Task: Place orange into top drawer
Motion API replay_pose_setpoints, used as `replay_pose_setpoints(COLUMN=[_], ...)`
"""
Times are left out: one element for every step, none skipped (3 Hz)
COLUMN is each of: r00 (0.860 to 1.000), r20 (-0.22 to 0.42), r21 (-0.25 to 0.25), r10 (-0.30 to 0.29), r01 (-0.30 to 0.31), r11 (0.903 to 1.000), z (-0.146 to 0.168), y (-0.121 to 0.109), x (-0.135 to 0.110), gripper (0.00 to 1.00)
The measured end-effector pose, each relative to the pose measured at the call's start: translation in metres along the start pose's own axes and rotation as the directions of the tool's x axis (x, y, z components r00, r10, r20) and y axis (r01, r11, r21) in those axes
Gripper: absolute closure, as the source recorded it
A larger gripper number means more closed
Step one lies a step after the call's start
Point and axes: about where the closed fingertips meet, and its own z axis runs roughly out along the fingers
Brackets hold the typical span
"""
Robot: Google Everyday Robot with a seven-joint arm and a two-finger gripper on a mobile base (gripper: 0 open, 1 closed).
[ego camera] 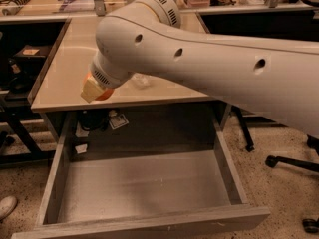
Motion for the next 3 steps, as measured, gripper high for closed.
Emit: replay_pose_setpoints(r00=[1.000,0.997,0.989], r20=[-0.014,-0.031,-0.052], r21=[0.008,0.023,0.047], r10=[0.016,0.074,0.136], r01=[-0.015,-0.073,-0.134], r11=[0.9998,0.9970,0.9899], z=[-0.020,-0.050,-0.077], y=[0.007,0.026,0.047], x=[0.006,0.027,0.055], gripper=[1.00,1.00,1.00])
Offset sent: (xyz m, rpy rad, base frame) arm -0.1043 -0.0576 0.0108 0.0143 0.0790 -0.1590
